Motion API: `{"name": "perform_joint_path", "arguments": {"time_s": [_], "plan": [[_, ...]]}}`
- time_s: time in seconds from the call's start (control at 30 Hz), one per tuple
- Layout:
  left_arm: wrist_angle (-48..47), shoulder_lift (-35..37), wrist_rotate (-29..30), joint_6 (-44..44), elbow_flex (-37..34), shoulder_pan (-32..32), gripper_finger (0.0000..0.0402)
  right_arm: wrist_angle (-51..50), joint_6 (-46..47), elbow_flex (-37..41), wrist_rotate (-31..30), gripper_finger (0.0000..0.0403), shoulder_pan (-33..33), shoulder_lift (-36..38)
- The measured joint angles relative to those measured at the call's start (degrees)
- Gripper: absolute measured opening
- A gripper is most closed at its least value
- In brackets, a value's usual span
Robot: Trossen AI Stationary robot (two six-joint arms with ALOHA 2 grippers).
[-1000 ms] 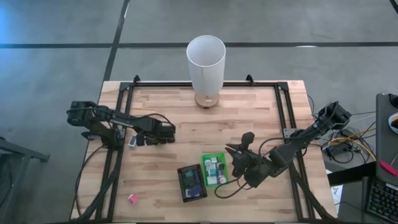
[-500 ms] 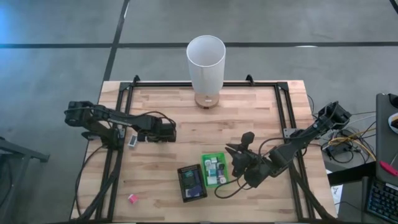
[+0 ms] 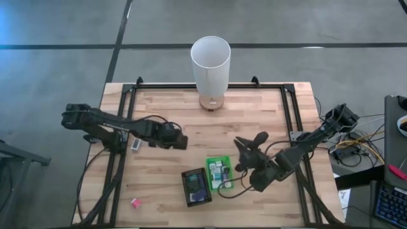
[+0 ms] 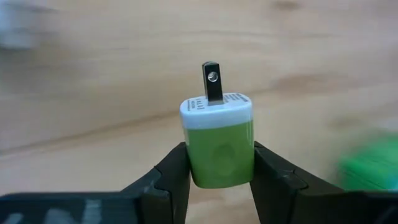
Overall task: Pick & Place Office items
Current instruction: Put the green charger adapter into the green bin
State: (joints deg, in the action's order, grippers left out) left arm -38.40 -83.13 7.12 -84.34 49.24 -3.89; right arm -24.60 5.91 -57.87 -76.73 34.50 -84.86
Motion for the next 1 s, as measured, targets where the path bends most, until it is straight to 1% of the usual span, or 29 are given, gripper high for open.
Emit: {"name": "perform_joint_path", "arguments": {"time_s": [0.17,0.27,0.47,0.57,0.67,0.73,0.83,0.9,1.0], "plan": [[14.28,0.02,3.53,5.87,1.21,-4.98,0.0133,-0.11,5.78,0.00,-12.55,0.0068,0.47,0.06],[21.89,0.04,6.65,8.96,1.69,-8.34,0.0133,-0.33,7.42,0.00,-13.25,0.0068,1.43,0.65],[30.10,0.06,13.32,12.49,2.09,-14.72,0.0133,-0.55,14.73,0.00,-13.31,0.0068,4.67,3.98],[33.66,-0.47,14.96,14.18,2.09,-16.99,0.0133,-0.52,17.61,0.12,-13.28,0.0068,7.83,5.62],[38.81,-2.28,14.98,17.11,2.15,-18.36,0.0133,-0.52,21.50,0.35,-13.16,0.0068,10.81,6.78],[44.02,-3.82,14.00,19.85,2.15,-18.76,0.0133,-0.67,24.32,0.55,-11.35,0.0068,12.74,7.22],[50.02,-6.23,11.34,24.53,2.45,-18.85,0.0133,-0.70,28.39,0.57,-5.38,0.0068,14.92,7.84],[51.71,-7.47,9.55,27.08,3.12,-18.85,0.0133,-1.33,31.20,0.61,-1.02,0.0068,16.37,8.14],[52.17,-8.55,8.65,30.06,4.36,-18.85,0.0133,-2.94,36.79,0.63,3.96,0.0068,18.15,8.25]]}}
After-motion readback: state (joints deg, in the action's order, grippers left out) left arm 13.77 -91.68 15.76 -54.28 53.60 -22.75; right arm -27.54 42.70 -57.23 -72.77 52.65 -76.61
